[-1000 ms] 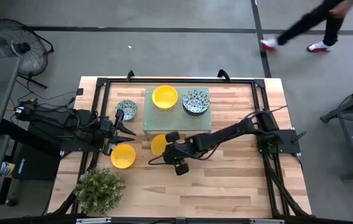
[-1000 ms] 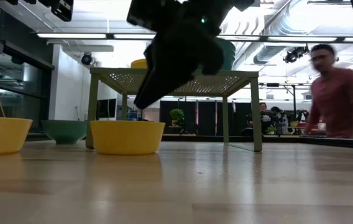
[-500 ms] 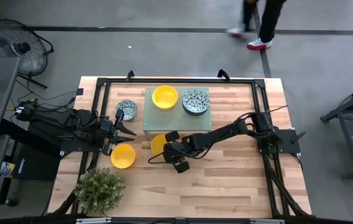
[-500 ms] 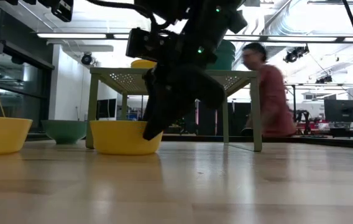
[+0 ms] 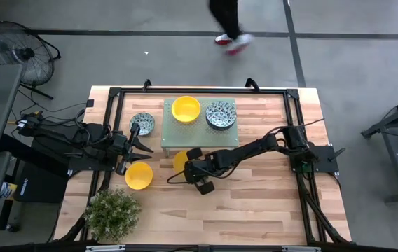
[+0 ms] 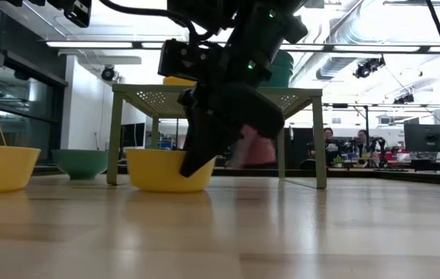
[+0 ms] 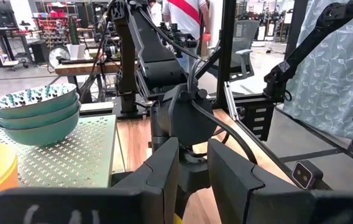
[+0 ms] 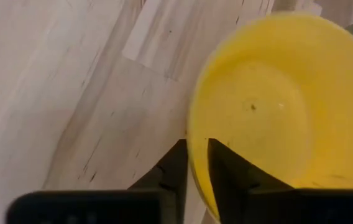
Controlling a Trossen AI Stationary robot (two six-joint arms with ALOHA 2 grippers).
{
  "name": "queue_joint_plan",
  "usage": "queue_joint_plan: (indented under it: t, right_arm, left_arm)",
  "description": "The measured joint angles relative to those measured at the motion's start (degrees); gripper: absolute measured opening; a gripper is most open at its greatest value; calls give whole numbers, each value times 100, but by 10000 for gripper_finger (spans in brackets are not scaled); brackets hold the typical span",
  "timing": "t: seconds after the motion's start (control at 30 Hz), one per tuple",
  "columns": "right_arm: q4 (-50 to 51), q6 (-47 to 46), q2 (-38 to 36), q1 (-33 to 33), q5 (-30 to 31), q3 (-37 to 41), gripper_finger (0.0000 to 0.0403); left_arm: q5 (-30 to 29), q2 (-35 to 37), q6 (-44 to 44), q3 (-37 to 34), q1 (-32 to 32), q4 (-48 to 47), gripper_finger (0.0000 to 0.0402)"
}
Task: Pick & Place Mini bowls
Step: Stack the yellow bowl on top of the yellow bowls on the shelf
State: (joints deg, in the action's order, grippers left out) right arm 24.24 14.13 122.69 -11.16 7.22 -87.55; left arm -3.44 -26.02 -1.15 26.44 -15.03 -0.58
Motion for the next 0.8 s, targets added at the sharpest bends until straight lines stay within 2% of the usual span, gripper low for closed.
queue_joint_plan:
  t: [0.13,0.27,0.4,0.57,0.8]
  right_arm:
    - [15,-13,0,-3,-128,0,6]
    - [90,-131,-2,-58,-192,-46,3]
    - [330,-220,-22,-168,-528,-279,2]
    - [941,-158,-22,-399,-1043,-816,1]
    - [2001,90,-28,-643,-1082,-2001,1]
  left_arm:
    - [0,2,0,0,-2,1,83]
    - [0,1,9,0,0,1,83]
    - [0,-1,11,0,-2,1,83]
    - [0,-1,13,0,0,-1,83]
    - [0,1,15,0,0,1,83]
